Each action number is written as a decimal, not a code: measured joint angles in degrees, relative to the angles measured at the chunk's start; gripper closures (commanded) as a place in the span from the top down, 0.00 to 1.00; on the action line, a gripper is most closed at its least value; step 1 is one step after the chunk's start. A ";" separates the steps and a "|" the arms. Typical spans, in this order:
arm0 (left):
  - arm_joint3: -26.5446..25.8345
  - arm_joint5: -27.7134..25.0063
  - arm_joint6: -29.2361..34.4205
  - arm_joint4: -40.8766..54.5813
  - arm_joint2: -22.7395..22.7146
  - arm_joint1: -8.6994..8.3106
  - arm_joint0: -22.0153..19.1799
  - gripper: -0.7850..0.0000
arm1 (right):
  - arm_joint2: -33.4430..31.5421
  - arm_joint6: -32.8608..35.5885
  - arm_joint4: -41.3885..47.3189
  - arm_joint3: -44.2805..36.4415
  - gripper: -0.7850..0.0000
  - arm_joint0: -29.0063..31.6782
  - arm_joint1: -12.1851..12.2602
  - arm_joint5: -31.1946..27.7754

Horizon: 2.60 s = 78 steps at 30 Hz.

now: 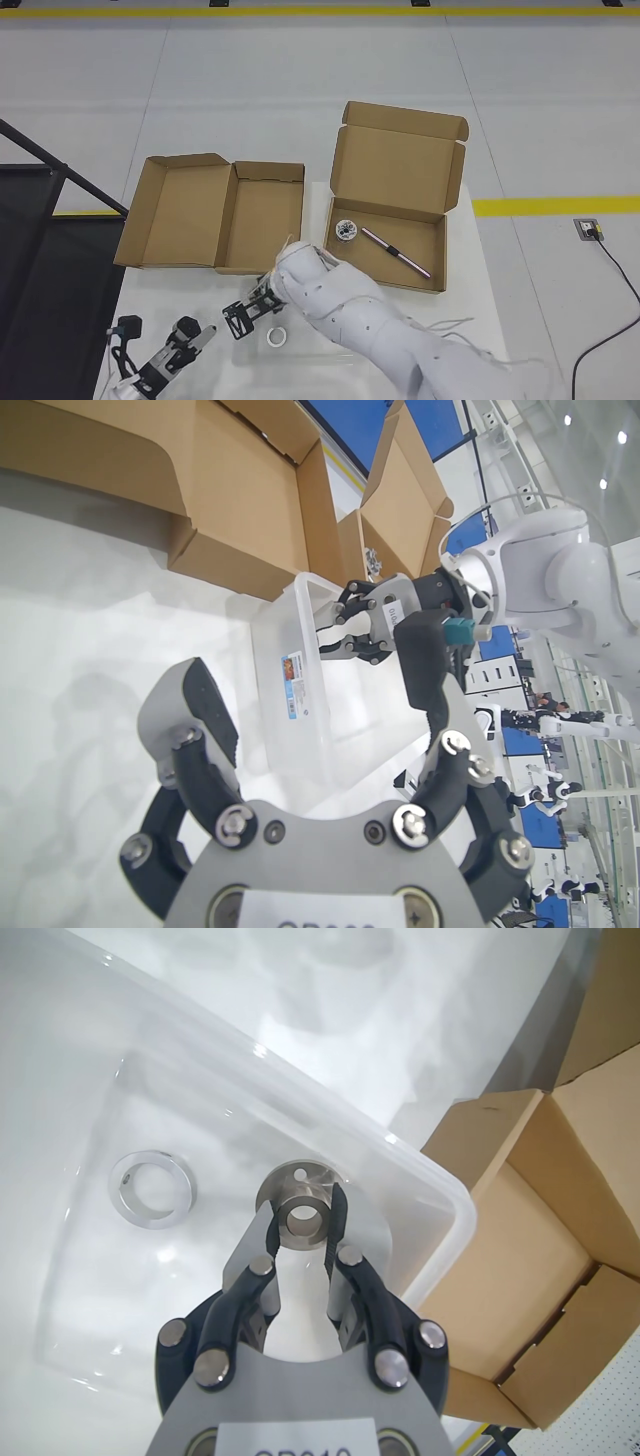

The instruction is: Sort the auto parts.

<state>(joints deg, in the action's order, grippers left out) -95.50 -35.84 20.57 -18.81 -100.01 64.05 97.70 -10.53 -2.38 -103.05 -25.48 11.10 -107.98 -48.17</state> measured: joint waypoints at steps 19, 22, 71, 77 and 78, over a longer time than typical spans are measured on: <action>0.52 1.09 -0.06 -0.33 1.54 -0.18 -1.35 1.00 | -13.70 27.17 4.57 -33.38 0.00 10.41 12.39 -4.11; 0.00 1.67 -0.18 -0.35 1.99 -0.16 -1.49 1.00 | -16.82 31.50 4.69 -38.97 0.00 13.71 14.28 -3.67; 0.53 -3.39 0.21 7.40 -4.35 -1.01 0.93 1.00 | -29.74 18.59 4.34 -28.55 0.00 10.62 15.53 9.95; 0.53 -3.39 0.21 7.40 -4.36 -1.01 0.93 1.00 | -26.95 17.95 10.71 -14.62 0.00 3.66 11.43 7.26; 0.53 -3.39 0.21 7.40 -4.36 -1.01 0.93 1.00 | -26.43 17.68 11.48 -12.55 0.00 2.75 10.73 6.74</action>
<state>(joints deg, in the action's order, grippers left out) -94.98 -39.23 20.79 -11.41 -104.36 63.04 98.62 -36.95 15.31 -91.57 -38.03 13.85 -97.25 -41.42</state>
